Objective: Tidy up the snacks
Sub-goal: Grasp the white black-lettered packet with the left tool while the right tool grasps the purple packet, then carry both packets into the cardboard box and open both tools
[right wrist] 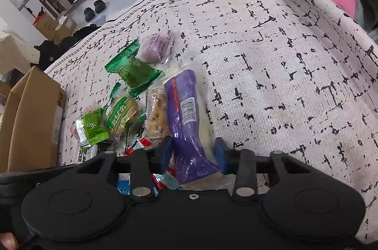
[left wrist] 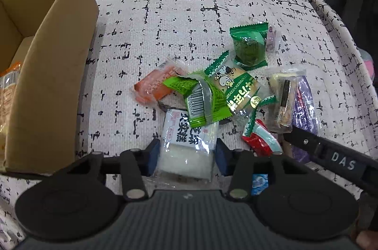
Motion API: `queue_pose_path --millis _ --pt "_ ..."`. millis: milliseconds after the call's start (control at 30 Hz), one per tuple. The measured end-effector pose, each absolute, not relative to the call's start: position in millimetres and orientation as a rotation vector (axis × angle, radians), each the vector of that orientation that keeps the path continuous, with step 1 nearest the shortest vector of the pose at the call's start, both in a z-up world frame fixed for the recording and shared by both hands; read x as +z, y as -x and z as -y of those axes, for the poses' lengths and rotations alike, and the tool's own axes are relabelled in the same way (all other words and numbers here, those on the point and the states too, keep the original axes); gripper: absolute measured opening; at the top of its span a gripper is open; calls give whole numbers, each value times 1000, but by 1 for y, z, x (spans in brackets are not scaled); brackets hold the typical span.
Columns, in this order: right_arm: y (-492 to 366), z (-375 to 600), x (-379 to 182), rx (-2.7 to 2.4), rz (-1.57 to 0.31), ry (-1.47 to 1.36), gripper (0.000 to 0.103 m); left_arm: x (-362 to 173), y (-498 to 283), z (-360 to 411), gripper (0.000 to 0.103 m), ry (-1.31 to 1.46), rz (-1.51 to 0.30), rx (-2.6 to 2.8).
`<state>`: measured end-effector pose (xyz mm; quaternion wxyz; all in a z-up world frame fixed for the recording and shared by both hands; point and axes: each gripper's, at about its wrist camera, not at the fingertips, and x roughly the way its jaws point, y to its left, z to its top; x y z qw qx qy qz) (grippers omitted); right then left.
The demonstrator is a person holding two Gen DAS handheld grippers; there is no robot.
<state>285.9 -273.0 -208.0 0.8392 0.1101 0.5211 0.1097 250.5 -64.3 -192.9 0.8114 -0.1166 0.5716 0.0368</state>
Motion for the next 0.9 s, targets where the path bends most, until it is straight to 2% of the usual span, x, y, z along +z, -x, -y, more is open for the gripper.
queue_pose_path --millis 100,233,900 --pt "-282 276 -201 241 -1083 -250 27 -183 -246 64 46 258 -1201 70" --pt "-277 279 -192 235 -1050 -285 24 -168 -241 61 46 281 -1171 53" --pt "-239 257 -128 315 -893 -402 24 -99 -202 34 46 312 -1025 37"
